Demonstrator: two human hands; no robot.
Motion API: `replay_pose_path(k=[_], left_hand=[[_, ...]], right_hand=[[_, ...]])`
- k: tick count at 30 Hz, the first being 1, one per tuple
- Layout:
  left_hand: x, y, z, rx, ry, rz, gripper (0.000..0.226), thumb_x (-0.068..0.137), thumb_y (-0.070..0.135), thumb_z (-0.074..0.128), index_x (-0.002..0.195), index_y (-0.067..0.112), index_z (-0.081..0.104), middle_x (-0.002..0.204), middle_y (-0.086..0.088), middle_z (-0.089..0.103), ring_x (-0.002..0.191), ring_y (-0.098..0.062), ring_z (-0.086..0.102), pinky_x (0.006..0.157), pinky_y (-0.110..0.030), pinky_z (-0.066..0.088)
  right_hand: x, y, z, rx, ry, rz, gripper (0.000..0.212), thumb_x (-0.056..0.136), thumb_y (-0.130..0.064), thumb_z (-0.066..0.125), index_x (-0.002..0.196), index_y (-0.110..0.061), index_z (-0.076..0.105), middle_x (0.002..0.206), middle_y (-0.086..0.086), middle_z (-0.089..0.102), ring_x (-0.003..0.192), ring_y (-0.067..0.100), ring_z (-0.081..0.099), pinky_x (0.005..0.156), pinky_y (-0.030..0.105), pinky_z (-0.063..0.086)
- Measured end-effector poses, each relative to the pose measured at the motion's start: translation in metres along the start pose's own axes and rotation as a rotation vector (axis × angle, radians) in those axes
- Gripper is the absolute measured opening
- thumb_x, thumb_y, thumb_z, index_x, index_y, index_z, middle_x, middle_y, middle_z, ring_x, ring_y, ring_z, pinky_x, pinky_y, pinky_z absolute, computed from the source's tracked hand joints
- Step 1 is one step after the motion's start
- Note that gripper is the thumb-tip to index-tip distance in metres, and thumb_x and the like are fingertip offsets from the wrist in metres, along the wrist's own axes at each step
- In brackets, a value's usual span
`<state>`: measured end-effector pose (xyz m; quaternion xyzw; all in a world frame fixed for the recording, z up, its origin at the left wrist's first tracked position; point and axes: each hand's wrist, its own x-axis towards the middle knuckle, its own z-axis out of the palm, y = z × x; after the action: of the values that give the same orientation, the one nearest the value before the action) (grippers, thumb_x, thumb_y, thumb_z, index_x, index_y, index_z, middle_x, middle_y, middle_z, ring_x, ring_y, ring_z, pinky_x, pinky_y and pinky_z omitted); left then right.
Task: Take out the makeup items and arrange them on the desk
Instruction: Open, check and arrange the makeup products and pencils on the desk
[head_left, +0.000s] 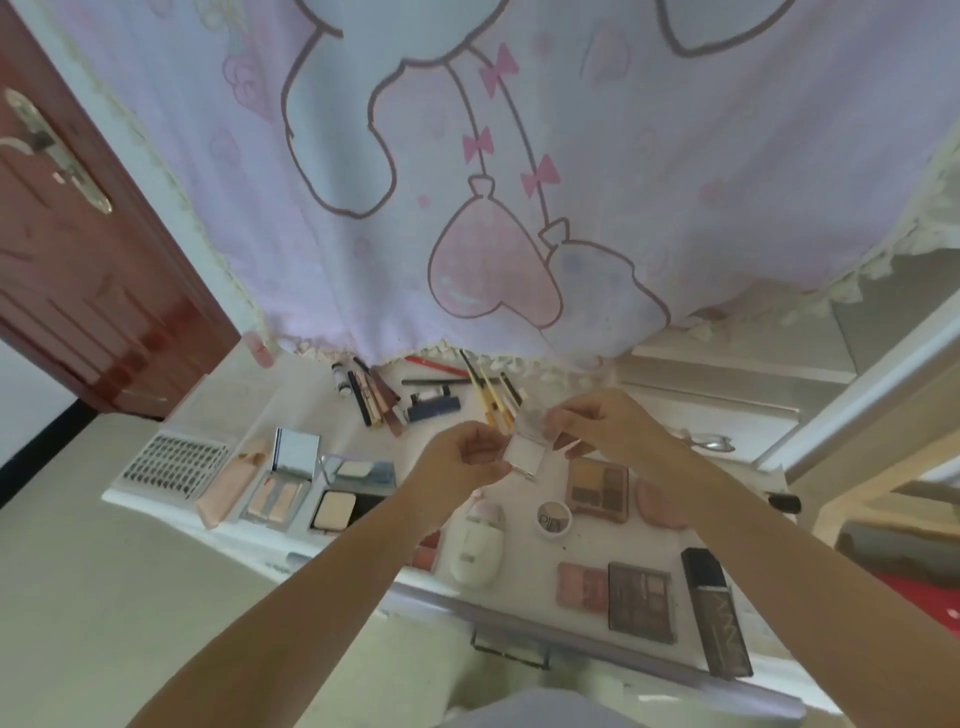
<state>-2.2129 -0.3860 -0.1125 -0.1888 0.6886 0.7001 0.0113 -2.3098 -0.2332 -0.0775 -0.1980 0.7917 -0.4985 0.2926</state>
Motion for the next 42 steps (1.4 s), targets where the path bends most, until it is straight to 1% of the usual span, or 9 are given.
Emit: replay_pose_path(k=[5, 8, 10, 13, 20, 25, 31, 35, 42], left_hand=[[-0.012, -0.056, 0.011, 0.114, 0.046, -0.192, 0.03, 0.078, -0.012, 0.061, 0.079, 0.017, 0.055, 0.079, 0.002, 0.058, 0.075, -0.014, 0.057, 0.073, -0.02, 0.049], [-0.023, -0.086, 0.022, 0.162, 0.067, -0.309, 0.025, 0.08, -0.008, 0.061, 0.099, 0.007, 0.054, 0.077, 0.001, 0.054, 0.074, -0.015, 0.054, 0.068, -0.018, 0.051], [-0.027, -0.106, 0.03, 0.291, 0.072, -0.365, 0.033, 0.079, -0.002, 0.065, 0.11, 0.001, 0.055, 0.086, -0.004, 0.059, 0.084, -0.019, 0.056, 0.082, -0.027, 0.051], [-0.031, -0.128, 0.037, 0.429, 0.104, -0.409, 0.032, 0.079, 0.005, 0.066, 0.11, 0.0, 0.059, 0.103, -0.011, 0.064, 0.091, -0.02, 0.058, 0.081, -0.023, 0.048], [-0.035, -0.145, 0.045, 0.588, 0.218, -0.414, 0.018, 0.085, 0.01, 0.058, 0.101, 0.003, 0.062, 0.087, -0.004, 0.06, 0.079, -0.012, 0.05, 0.068, -0.019, 0.038], [-0.035, -0.15, 0.048, 0.642, 0.226, -0.427, 0.015, 0.087, 0.013, 0.054, 0.098, 0.006, 0.062, 0.085, -0.003, 0.06, 0.077, -0.014, 0.052, 0.068, -0.022, 0.04], [-0.034, -0.148, 0.046, 0.659, 0.234, -0.436, 0.014, 0.088, 0.02, 0.056, 0.094, 0.009, 0.061, 0.081, 0.003, 0.054, 0.076, -0.014, 0.05, 0.067, -0.022, 0.037], [-0.038, -0.148, 0.043, 0.714, 0.186, -0.407, 0.01, 0.089, 0.024, 0.054, 0.09, 0.014, 0.057, 0.082, 0.003, 0.054, 0.076, -0.012, 0.049, 0.065, -0.022, 0.037], [-0.043, -0.141, 0.04, 0.885, 0.067, -0.28, 0.025, 0.093, 0.022, 0.045, 0.112, 0.01, 0.057, 0.108, -0.004, 0.063, 0.099, -0.02, 0.058, 0.078, -0.023, 0.043]], right_hand=[[0.005, 0.05, 0.027, -0.226, -0.124, 0.106, 0.023, 0.09, -0.02, 0.055, 0.103, -0.005, 0.068, 0.094, 0.007, 0.068, 0.082, 0.013, 0.059, 0.063, 0.014, 0.046], [0.005, 0.081, 0.04, -0.299, -0.238, 0.182, 0.02, 0.09, -0.024, 0.054, 0.094, -0.012, 0.069, 0.085, 0.002, 0.067, 0.078, 0.013, 0.057, 0.069, 0.021, 0.044], [0.003, 0.096, 0.048, -0.308, -0.269, 0.227, 0.018, 0.091, -0.023, 0.053, 0.084, -0.015, 0.067, 0.079, -0.002, 0.061, 0.073, 0.009, 0.054, 0.063, 0.018, 0.043], [-0.002, 0.115, 0.061, -0.28, -0.203, 0.289, 0.017, 0.091, -0.02, 0.054, 0.087, -0.011, 0.068, 0.08, 0.004, 0.061, 0.067, 0.007, 0.054, 0.055, 0.014, 0.042], [-0.004, 0.131, 0.074, -0.402, -0.115, 0.249, 0.025, 0.092, -0.02, 0.052, 0.105, -0.006, 0.068, 0.076, -0.004, 0.06, 0.069, 0.007, 0.05, 0.053, 0.007, 0.035], [0.001, 0.134, 0.079, -0.486, -0.027, 0.237, 0.027, 0.091, -0.024, 0.053, 0.105, -0.006, 0.068, 0.102, 0.012, 0.069, 0.094, 0.022, 0.061, 0.072, 0.027, 0.038], [0.008, 0.136, 0.078, -0.624, 0.01, 0.256, 0.034, 0.09, -0.029, 0.052, 0.078, -0.001, 0.067, 0.067, 0.014, 0.06, 0.073, 0.028, 0.057, 0.052, 0.029, 0.031], [0.003, 0.14, 0.071, -0.675, 0.076, 0.191, 0.029, 0.089, -0.026, 0.053, 0.088, -0.001, 0.068, 0.089, 0.016, 0.067, 0.087, 0.028, 0.06, 0.062, 0.029, 0.035], [-0.032, 0.158, 0.052, -1.192, -0.215, 0.023, 0.049, 0.087, -0.038, 0.052, 0.132, -0.021, 0.044, 0.133, -0.002, 0.046, 0.126, 0.019, 0.036, 0.099, 0.031, 0.027]])
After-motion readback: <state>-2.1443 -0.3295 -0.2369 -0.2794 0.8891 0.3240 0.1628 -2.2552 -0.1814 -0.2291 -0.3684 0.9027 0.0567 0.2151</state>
